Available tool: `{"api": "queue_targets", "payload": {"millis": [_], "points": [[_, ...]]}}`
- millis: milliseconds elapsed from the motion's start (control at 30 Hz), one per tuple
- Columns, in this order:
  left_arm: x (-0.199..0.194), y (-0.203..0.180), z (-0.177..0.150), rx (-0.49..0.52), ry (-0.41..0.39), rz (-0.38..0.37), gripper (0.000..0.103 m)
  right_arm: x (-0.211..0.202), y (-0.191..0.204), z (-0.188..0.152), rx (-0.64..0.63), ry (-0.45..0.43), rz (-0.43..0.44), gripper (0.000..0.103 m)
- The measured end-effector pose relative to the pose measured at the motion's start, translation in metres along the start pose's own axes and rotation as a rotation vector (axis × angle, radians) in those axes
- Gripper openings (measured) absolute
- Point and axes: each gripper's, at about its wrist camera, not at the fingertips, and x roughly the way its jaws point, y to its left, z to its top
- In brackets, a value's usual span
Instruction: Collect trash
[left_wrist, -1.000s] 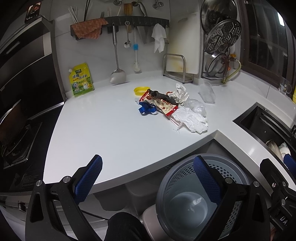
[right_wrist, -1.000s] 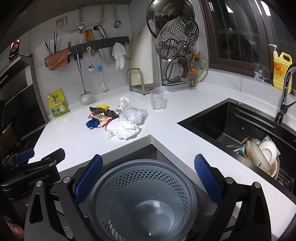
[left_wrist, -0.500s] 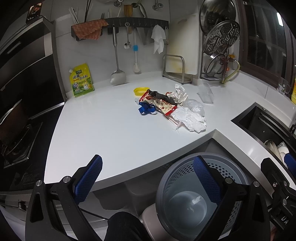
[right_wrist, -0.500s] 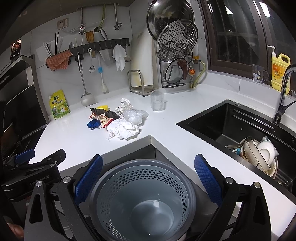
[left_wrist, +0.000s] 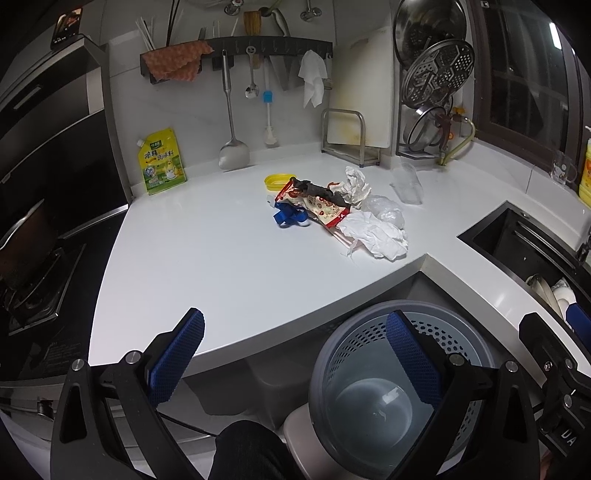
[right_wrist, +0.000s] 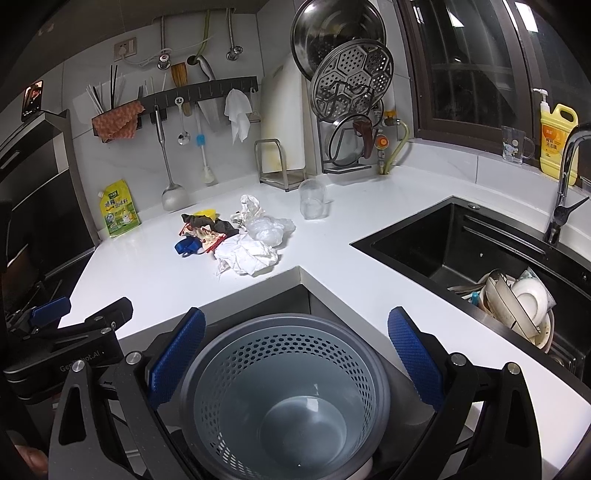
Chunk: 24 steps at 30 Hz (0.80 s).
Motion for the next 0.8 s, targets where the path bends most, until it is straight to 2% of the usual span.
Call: {"api": "queue_targets", "payload": {"millis": [500,800], "points": [[0.006,-0.003,0.000,0.011,0.014,0.001,0.097,0.003,0.000,-0.009,0.002,0.006,0.004,0.095],[0.034,0.002,-0.004,0.003,0.059,0.032,0.097,0.028,-0.013,-0.017,0.020,0.051,0.000,0.095]]}}
